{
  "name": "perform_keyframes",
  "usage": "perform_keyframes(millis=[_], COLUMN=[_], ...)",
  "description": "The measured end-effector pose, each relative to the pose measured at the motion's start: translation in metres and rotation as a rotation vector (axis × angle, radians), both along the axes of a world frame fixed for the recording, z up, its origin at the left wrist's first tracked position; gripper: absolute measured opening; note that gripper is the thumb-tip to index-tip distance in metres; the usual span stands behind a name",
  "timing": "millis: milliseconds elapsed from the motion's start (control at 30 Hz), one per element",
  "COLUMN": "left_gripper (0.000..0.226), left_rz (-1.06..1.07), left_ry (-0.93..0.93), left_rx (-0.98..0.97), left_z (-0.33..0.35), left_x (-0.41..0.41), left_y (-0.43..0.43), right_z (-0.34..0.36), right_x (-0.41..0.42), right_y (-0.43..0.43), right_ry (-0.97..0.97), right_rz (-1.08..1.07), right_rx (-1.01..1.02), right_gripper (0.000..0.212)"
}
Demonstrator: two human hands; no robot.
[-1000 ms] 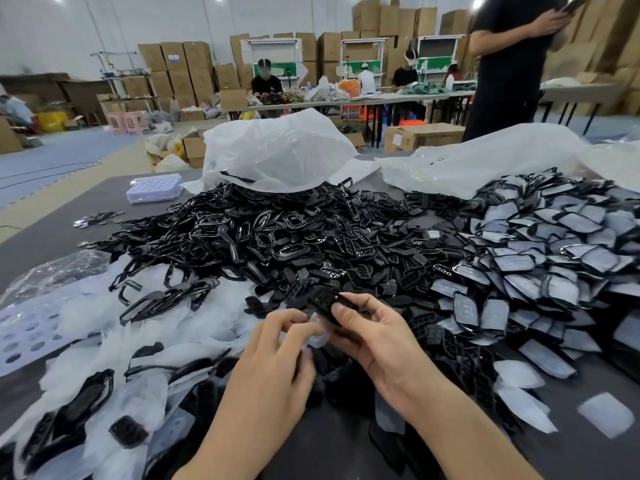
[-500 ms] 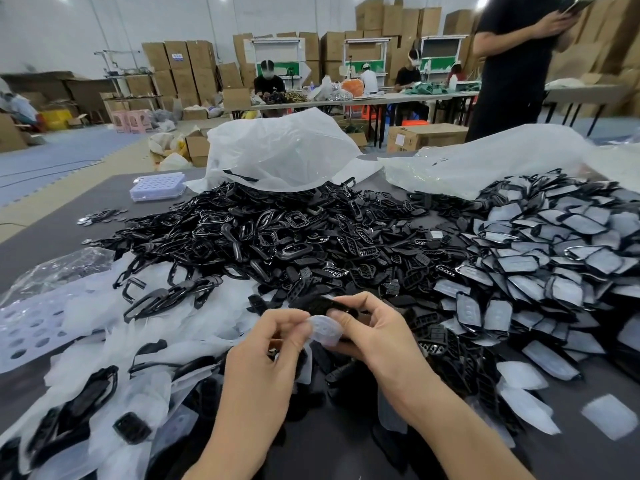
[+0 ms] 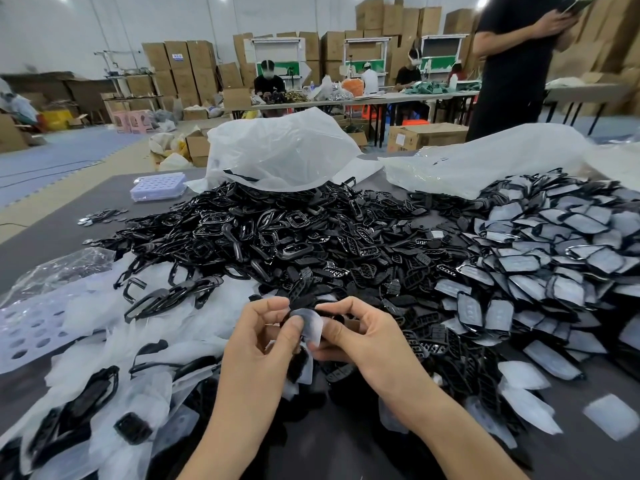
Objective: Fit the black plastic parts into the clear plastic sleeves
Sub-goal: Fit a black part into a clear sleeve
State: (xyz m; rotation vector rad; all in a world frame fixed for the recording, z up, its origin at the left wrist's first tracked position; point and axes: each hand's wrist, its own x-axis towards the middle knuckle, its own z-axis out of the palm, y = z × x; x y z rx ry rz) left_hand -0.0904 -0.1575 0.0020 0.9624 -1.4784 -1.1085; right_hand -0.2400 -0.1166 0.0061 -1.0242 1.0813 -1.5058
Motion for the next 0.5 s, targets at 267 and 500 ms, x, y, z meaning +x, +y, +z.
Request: perform_keyframes(millis=[267,500], left_gripper=[0.009,0.022], left_rz=[-0.017,-0.13], left_ry=[0.05,-0.121], left_rx=[0.015,-0.047], left_z=[-0.0013,0.0022], left_x=[0.0008,0.0019], left_y=[-0.0009,0.0033], right_z=[-0.0022,-0.0019], right_x=[0.0009,-0.0015], right_y=[-0.0019,-0.0002], right_ry=[0.035,0.07], right_rz=[-0.035,-0.126], right_rx=[-0.022,-0.056], right_gripper=[0.014,0.01])
